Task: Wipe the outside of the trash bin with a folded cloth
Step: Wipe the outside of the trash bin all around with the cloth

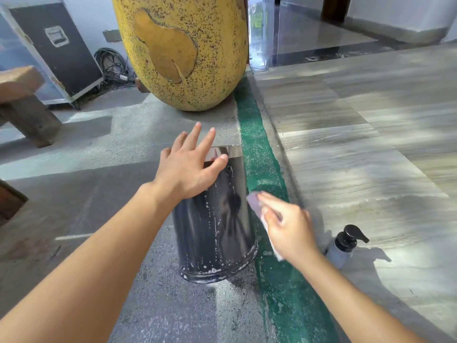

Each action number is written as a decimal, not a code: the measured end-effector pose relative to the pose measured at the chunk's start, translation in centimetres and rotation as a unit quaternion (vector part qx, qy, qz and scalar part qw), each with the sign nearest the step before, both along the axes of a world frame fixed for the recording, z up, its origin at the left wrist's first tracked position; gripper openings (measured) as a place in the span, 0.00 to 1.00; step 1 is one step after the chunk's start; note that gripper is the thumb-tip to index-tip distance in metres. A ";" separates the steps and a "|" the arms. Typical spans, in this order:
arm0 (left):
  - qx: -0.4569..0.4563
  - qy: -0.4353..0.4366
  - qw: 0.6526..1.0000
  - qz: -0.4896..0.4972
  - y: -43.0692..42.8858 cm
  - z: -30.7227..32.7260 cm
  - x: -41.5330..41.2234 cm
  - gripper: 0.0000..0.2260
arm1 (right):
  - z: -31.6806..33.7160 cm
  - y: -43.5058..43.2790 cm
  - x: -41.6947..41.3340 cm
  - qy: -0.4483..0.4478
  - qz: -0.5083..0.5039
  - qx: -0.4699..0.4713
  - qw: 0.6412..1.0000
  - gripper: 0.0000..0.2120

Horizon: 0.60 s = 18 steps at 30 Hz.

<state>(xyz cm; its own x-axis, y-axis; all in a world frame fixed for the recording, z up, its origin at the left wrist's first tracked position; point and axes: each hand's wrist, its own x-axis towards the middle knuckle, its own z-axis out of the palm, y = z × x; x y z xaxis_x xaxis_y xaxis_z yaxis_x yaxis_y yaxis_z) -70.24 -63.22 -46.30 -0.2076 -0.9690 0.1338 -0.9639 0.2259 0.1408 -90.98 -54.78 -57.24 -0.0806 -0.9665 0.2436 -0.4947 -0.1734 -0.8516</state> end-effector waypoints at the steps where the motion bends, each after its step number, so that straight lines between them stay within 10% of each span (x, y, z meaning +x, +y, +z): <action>1: -0.005 -0.009 1.000 -0.002 0.3 0.0 -0.3 0.32 | 1.0 -1.2 0.2 -0.022 -0.013 -0.005 1.000 0.16; 13: -0.032 -0.059 0.998 -0.017 3.5 -0.6 -3.8 0.35 | 6.3 -9.3 -0.6 0.053 -0.134 0.062 0.988 0.08; 18: -0.034 -0.062 0.997 -0.015 3.6 -0.5 -5.6 0.36 | 7.5 -8.1 -0.9 0.141 -0.027 -0.080 0.986 0.16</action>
